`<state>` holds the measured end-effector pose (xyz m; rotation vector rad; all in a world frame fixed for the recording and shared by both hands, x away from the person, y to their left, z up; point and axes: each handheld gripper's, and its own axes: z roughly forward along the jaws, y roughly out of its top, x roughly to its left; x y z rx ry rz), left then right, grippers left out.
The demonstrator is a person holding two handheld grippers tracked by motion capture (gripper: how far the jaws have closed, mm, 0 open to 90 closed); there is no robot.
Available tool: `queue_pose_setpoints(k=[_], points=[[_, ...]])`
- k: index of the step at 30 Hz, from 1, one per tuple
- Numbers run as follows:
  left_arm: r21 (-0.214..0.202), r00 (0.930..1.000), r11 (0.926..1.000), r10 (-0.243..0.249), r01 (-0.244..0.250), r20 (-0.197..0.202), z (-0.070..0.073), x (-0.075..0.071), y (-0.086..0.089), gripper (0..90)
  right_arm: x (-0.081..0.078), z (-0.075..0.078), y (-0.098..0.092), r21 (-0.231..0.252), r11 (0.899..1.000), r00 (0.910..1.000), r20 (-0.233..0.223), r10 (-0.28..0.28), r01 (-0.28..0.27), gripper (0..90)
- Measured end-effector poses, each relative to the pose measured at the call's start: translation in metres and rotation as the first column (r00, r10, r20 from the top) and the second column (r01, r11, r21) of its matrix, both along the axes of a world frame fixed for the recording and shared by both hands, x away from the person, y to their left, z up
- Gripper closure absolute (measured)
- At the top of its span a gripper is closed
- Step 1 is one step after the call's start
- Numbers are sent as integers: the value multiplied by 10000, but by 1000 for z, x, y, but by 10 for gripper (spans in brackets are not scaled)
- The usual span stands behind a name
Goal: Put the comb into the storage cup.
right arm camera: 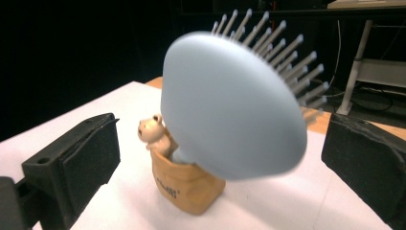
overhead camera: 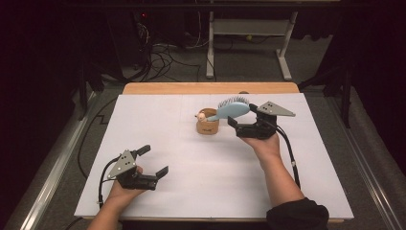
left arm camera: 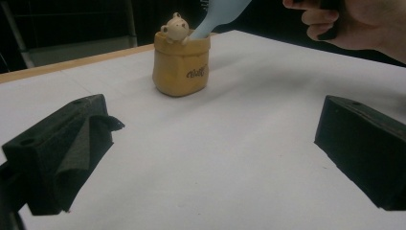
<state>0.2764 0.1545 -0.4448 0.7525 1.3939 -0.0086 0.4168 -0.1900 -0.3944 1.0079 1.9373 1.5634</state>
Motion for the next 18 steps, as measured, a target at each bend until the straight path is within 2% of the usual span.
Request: queue_pose_setpoints(k=[18], points=[[-27,9994,9996,281,-282,-220,-1,6,3,3,-37,-24,-20,-715,9973,9999,88,-149,155,4]])
